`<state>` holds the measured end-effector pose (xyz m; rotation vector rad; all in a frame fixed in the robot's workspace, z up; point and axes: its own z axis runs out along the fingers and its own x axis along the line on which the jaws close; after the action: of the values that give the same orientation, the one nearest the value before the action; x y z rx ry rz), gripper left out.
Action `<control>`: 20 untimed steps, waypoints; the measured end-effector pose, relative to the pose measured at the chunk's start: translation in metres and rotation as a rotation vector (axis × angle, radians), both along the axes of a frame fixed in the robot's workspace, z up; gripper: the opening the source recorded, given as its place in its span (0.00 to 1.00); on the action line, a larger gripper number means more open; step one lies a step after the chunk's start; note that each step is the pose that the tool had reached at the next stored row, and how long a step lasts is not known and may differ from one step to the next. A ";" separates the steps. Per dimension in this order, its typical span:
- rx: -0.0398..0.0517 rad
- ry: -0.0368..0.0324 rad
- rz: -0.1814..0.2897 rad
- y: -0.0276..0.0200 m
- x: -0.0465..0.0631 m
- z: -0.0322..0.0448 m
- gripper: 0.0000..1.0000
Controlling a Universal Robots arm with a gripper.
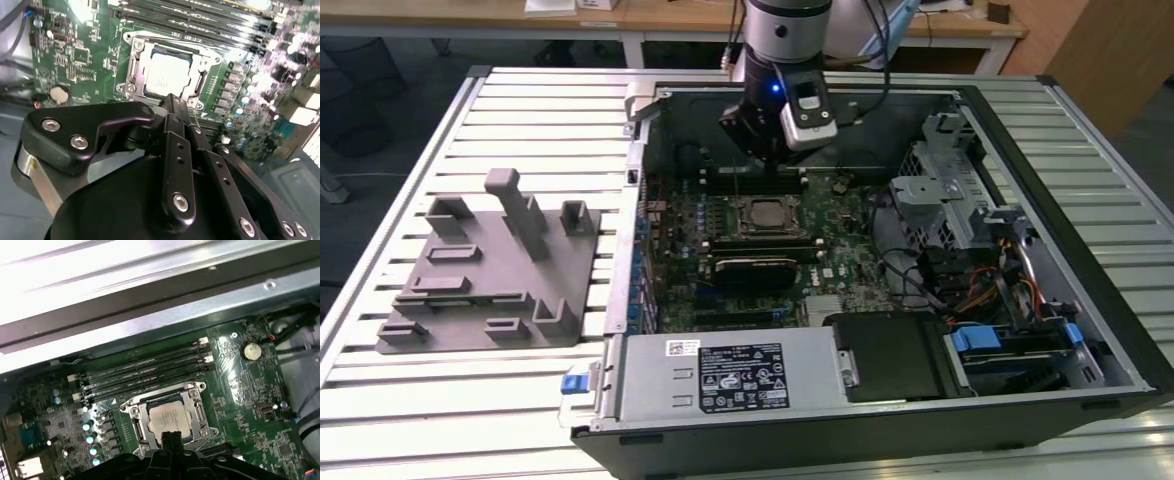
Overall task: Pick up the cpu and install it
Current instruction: 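Install the first cpu locking lever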
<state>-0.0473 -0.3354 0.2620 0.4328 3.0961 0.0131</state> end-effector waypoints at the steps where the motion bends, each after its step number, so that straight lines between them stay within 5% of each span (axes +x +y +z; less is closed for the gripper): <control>1: 0.0000 0.0000 0.019 0.0000 0.000 -0.0001 0.11; 15: 0.0000 0.0000 0.271 0.0000 0.000 -0.0006 0.11; 20: 0.0012 -0.0003 0.286 0.0000 -0.009 -0.0008 0.11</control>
<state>-0.0560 -0.3354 0.2612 -0.0121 3.1273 0.0183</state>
